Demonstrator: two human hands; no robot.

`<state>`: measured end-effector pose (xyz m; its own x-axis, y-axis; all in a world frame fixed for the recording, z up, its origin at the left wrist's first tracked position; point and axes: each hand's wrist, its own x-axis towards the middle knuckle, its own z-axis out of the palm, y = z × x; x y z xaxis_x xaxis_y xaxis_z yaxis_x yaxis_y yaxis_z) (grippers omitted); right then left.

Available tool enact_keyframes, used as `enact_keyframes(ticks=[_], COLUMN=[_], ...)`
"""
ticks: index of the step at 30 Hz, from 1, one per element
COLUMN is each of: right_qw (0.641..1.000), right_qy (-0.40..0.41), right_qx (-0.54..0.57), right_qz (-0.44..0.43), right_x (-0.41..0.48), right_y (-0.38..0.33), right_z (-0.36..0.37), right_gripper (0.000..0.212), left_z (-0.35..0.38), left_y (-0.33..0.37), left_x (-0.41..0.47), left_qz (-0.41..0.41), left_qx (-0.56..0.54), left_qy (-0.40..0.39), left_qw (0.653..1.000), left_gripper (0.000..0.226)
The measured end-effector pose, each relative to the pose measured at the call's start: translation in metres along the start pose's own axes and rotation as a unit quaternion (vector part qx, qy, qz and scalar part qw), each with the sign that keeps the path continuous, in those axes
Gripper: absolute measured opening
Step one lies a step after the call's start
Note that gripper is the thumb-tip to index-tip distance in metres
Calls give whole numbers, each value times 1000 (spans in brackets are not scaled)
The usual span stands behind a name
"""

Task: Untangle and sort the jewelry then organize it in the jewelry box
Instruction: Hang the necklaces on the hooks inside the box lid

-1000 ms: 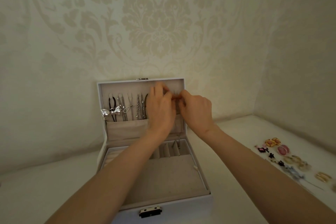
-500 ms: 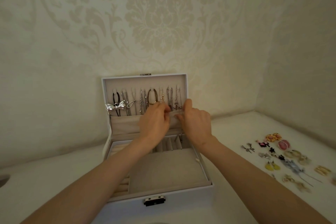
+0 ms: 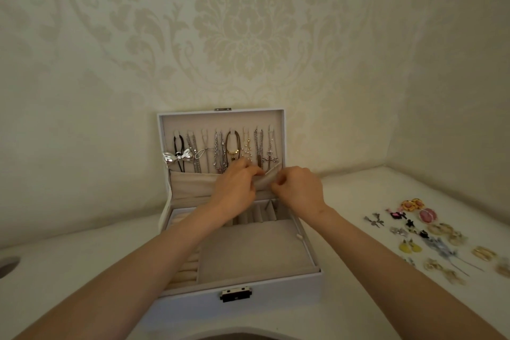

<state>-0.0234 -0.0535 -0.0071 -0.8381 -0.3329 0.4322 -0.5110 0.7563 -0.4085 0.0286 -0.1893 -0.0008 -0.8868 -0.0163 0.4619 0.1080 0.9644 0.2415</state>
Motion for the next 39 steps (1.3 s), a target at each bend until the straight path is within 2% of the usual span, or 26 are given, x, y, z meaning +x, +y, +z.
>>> enact_keyframes(ticks=[2, 3, 5, 6, 7, 9, 11, 12, 14, 17, 20, 26, 29, 31, 34, 39], right_qw=[986, 962, 889, 870, 867, 885, 933, 957, 979, 978, 976, 961, 971, 983, 950, 912], right_qy=[-23, -50, -127, -155, -174, -194, -185, -174, -145, -121, -102, -184, -170, -134, -102, -61], right_qx=[162, 260, 424, 453, 454, 414, 307, 230, 99, 26, -35, -84, -37, 72, 296, 405], right_qz=[40, 71, 118, 119, 110, 80, 16, -25, -100, -168, -187, -187, -164, -102, -16, 11], right_x=[2, 1, -3, -6, -10, -19, -27, -31, -40, -53, -57, -58, -44, -23, 14, 52], right_y=[-5, -9, -14, -15, -16, -20, -23, -24, -26, -34, -34, -28, -34, -41, -51, -65], right_z=[-4, -11, -24, -29, -32, -32, -28, -25, -24, -28, -33, -46, -59, -68, -78, -73], right_gripper=[6, 5, 11, 12, 10, 11, 17, 14, 9, 18, 21, 15, 13, 8, 5, 10], left_z=[-1, -1, -1, -1, -1, -2, -3, -3, -4, -4, -3, -1, -2, -4, -6, -7], left_y=[-3, -5, -7, -8, -9, -11, -14, -15, -16, -16, -17, -19, -18, -17, -18, -19], left_x=[0, 0, -1, -2, -2, -3, -4, -5, -7, -6, -5, -9, -11, -12, -12, -13], left_qz=[2, 4, 8, 10, 13, 18, 25, 27, 21, 6, -3, -18, -13, -2, 6, 10], left_qx=[-17, -24, -33, -34, -34, -34, -38, -44, -60, -73, -73, -49, -26, -20, -19, -23], left_qy=[-18, -24, -29, -34, -38, -52, -61, -63, -60, -49, -41, -28, -23, -29, -40, -43], left_qw=[1000, 999, 999, 999, 999, 998, 997, 997, 996, 996, 997, 998, 999, 999, 999, 999], left_gripper=[41, 40, 37, 36, 37, 42, 46, 46, 46, 43, 43, 43, 43, 43, 43, 43])
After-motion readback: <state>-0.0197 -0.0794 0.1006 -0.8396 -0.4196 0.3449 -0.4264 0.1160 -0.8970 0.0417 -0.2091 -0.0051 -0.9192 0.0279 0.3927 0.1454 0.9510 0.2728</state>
